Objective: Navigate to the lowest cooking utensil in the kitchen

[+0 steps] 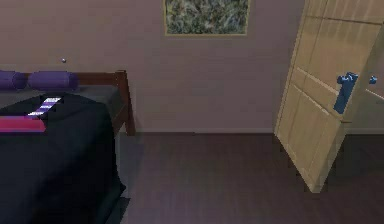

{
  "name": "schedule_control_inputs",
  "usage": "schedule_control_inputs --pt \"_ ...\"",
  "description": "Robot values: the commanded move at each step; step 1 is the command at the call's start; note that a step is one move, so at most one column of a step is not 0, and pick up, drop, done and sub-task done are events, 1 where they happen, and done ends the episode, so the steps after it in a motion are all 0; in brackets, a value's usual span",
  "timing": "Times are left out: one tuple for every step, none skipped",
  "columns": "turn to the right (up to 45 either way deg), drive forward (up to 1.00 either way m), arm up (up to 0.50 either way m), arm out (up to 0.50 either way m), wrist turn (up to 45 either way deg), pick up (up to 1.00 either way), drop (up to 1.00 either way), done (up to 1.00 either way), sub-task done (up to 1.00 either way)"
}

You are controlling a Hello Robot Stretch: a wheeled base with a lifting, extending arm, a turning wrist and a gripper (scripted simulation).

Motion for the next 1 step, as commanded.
schedule_control_inputs --pt "0.0 0.10 0.00 0.00 0.0 0.00 0.00 0.00 0.00"
